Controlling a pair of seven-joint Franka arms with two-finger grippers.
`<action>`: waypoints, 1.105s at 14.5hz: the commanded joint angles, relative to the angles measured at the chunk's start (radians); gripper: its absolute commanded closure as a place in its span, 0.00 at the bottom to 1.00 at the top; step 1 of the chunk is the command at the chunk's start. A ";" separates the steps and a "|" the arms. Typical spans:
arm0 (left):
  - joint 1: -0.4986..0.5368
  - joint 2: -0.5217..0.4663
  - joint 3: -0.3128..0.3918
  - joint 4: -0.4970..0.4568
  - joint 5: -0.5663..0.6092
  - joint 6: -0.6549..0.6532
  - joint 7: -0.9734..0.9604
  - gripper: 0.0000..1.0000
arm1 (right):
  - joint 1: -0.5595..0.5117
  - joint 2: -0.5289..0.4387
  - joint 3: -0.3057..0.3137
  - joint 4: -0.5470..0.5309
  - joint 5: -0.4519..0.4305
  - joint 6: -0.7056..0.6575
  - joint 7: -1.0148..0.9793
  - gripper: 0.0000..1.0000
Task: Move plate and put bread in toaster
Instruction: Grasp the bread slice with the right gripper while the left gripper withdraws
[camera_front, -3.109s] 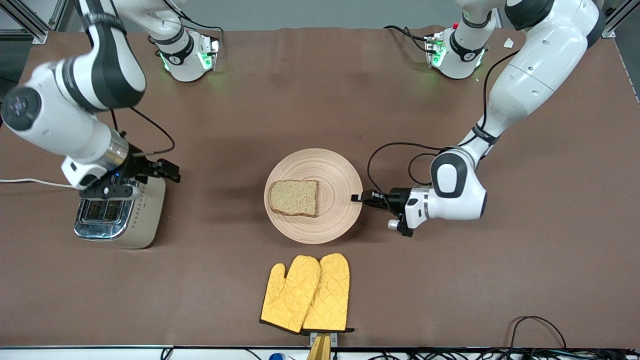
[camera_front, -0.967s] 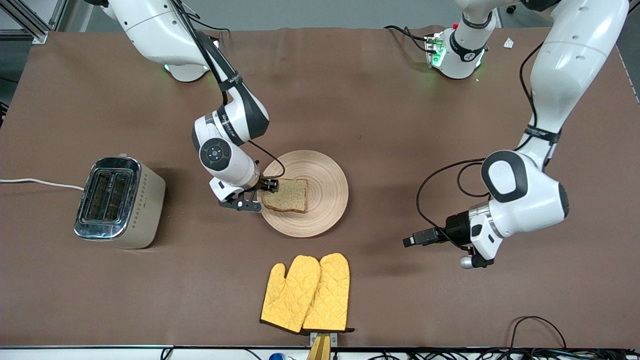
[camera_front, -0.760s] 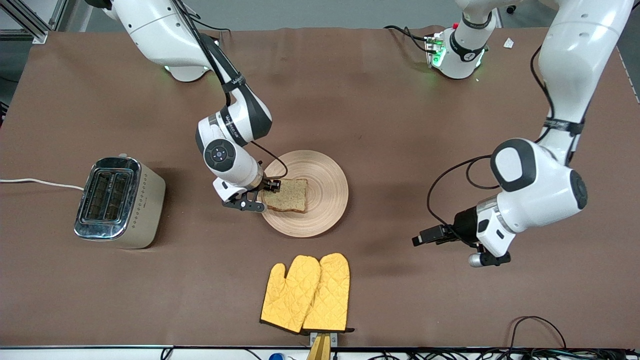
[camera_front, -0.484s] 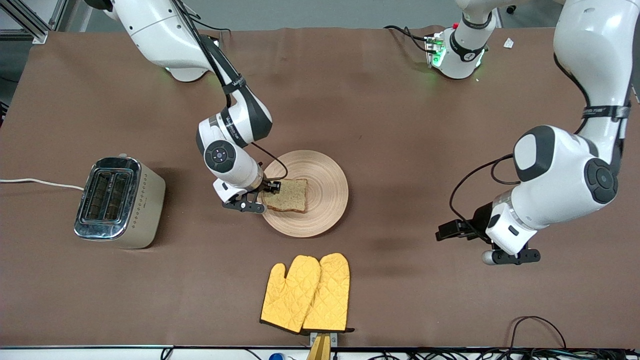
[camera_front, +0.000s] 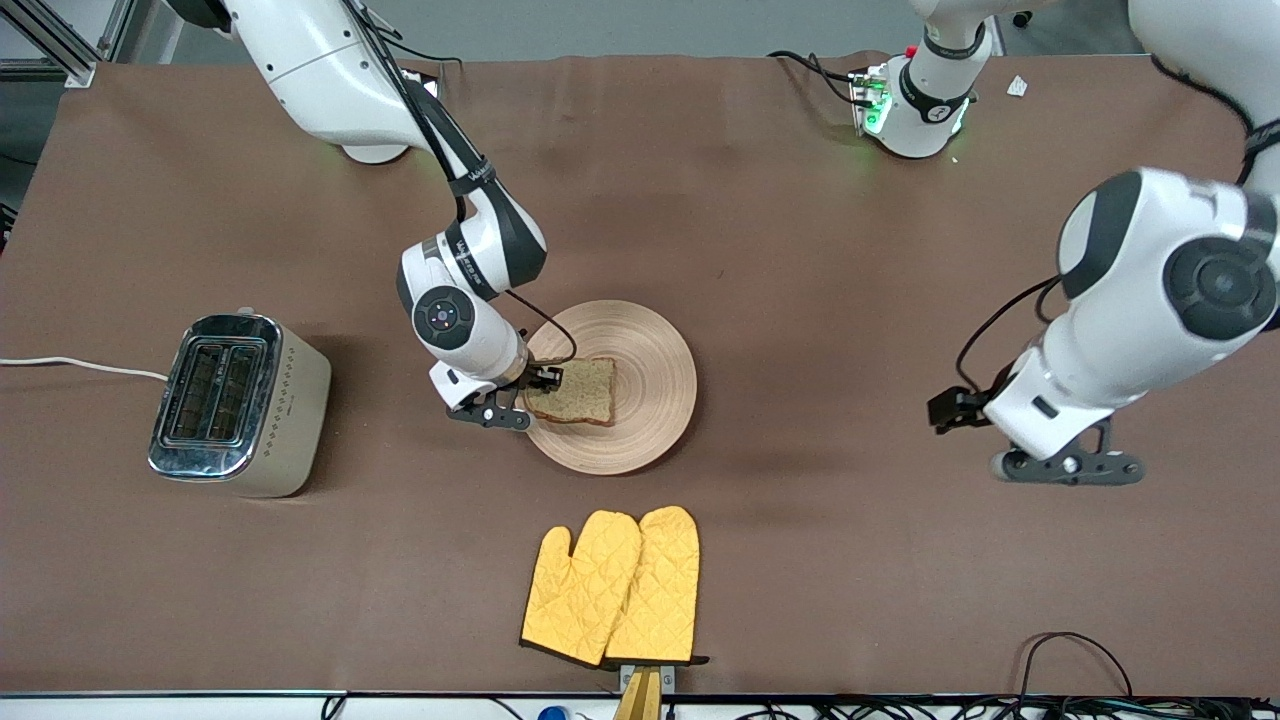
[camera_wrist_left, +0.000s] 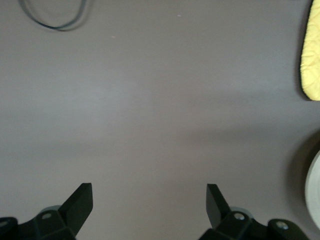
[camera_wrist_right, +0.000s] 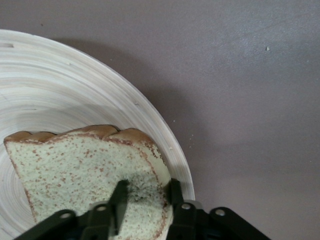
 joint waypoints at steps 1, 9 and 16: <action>0.003 -0.097 0.007 -0.014 0.025 -0.049 -0.001 0.00 | 0.008 0.011 -0.005 0.006 -0.016 0.017 0.025 0.76; -0.187 -0.318 0.308 -0.039 -0.162 -0.264 0.036 0.00 | 0.013 0.002 -0.011 0.037 -0.036 -0.012 0.017 1.00; -0.224 -0.477 0.393 -0.195 -0.188 -0.301 0.098 0.00 | -0.007 -0.147 -0.098 0.139 -0.209 -0.341 0.017 1.00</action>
